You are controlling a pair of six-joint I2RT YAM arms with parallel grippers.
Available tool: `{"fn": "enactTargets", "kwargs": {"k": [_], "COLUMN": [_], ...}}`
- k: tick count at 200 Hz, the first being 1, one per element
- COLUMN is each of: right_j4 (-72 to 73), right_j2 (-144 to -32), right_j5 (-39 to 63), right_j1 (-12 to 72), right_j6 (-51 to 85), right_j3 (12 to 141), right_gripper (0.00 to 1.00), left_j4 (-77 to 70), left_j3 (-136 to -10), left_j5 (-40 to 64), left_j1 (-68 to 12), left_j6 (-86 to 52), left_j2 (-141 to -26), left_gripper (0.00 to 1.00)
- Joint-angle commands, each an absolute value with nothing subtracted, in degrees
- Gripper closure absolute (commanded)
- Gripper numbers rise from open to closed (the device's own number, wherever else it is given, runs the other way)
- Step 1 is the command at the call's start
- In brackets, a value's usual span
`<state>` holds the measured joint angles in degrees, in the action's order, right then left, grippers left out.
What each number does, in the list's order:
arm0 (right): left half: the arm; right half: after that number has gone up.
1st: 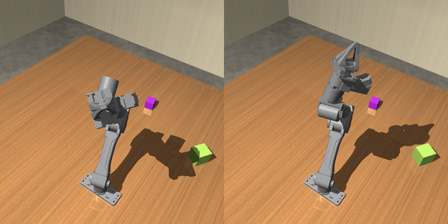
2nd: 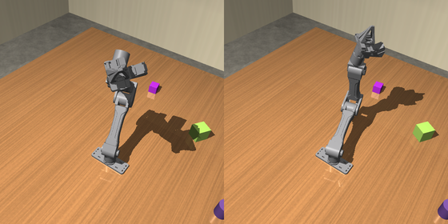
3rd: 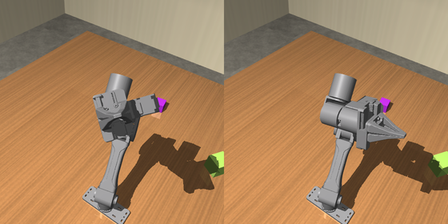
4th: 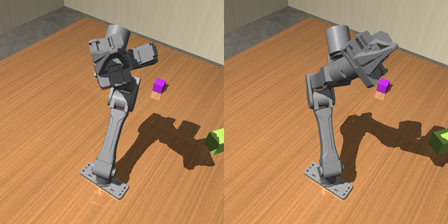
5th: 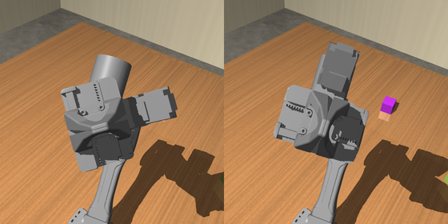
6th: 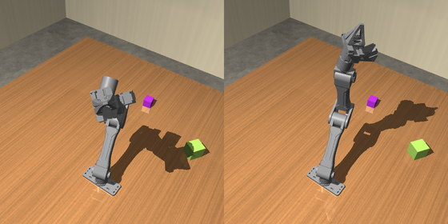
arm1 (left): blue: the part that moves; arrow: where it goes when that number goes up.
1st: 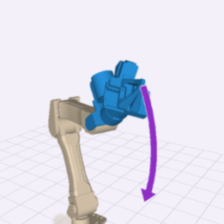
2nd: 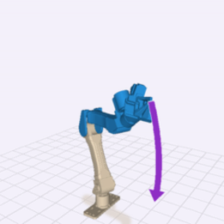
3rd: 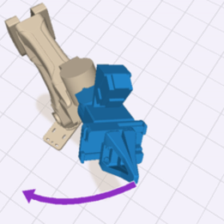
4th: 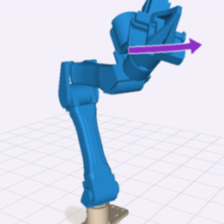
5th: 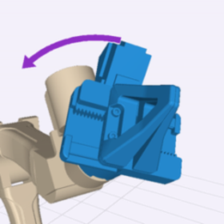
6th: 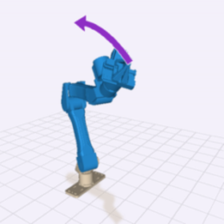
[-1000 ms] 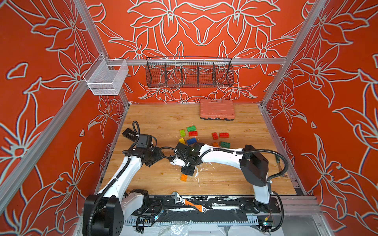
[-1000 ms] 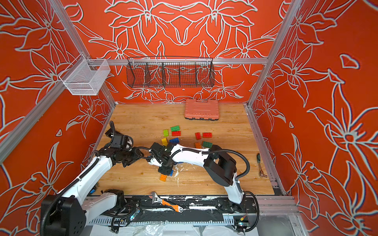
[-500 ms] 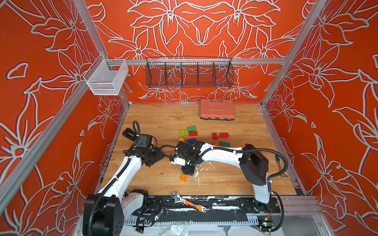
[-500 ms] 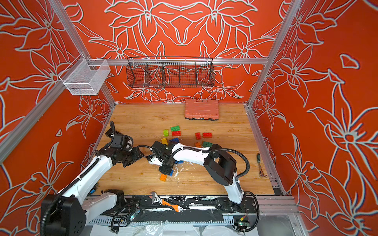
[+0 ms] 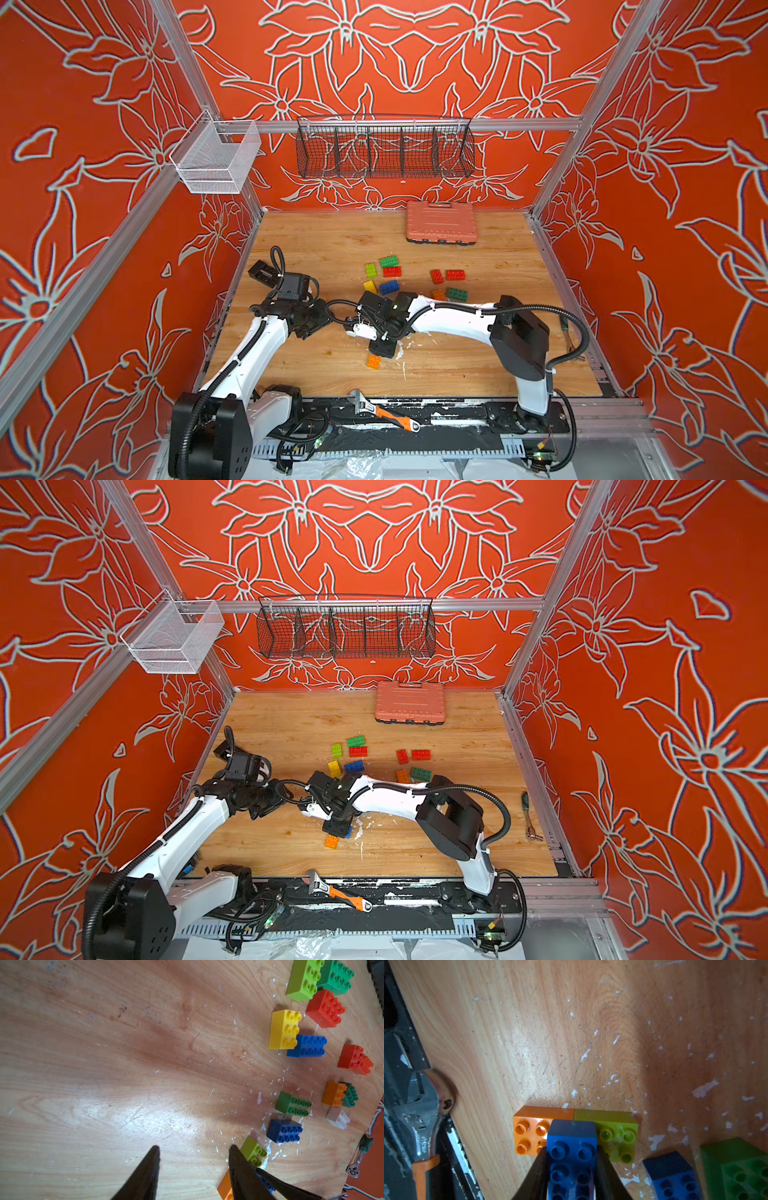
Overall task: Assemble a rectangle with lego
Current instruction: Assemble the lego brick with the lego brick.
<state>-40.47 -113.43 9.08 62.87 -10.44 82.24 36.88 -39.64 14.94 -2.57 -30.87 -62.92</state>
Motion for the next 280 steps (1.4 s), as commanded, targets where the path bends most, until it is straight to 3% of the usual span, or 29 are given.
{"fn": "enactTargets", "kwargs": {"k": [1, 73, 112, 128, 141, 159, 229, 255, 280], "right_j4": [-46.9, -49.5, -51.0, -51.0, -50.6, -49.5, -46.6, -47.5, -47.4], "right_j2": [-122.1, -120.4, -118.8, -117.9, -116.9, -115.5, -110.7, -106.7, -101.0], "right_j5": [4.6, 3.5, 2.7, 2.1, 2.3, 3.0, 3.9, 5.2, 6.2], "right_j1": [63.9, 64.0, 64.0, 64.0, 63.9, 64.0, 64.0, 63.9, 62.8], "right_j6": [-12.8, -13.5, -14.9, -14.8, -14.8, -14.8, -14.0, -12.9, -8.9], "right_j3": [77.9, 81.9, 85.4, 86.6, 87.3, 87.3, 86.5, 86.6, 84.4], "right_gripper": [1.0, 1.0, 0.95, 0.88, 0.74, 0.63, 0.45, 0.44, 0.44], "left_j4": [37.3, 37.5, 36.7, 37.1, 37.4, 37.7, 40.2, 42.2, 43.3], "left_j3": [-40.4, -39.8, -37.1, -37.0, -37.4, -37.9, -38.7, -38.9, -38.9], "left_j5": [15.4, 15.5, 16.9, 16.5, 16.3, 15.9, 15.7, 16.9, 18.7], "left_j1": [-2.2, -2.1, -2.2, -2.2, -2.2, -2.1, -2.2, -2.2, -4.8], "left_j6": [-30.6, -31.1, -33.2, -33.4, -33.3, -33.4, -33.7, -34.5, -34.2], "left_j2": [-63.2, -62.1, -61.0, -60.8, -60.8, -60.9, -61.3, -62.0, -63.8], "left_gripper": [0.48, 0.48, 0.48, 0.48, 0.48, 0.47, 0.46, 0.52, 0.68]}}
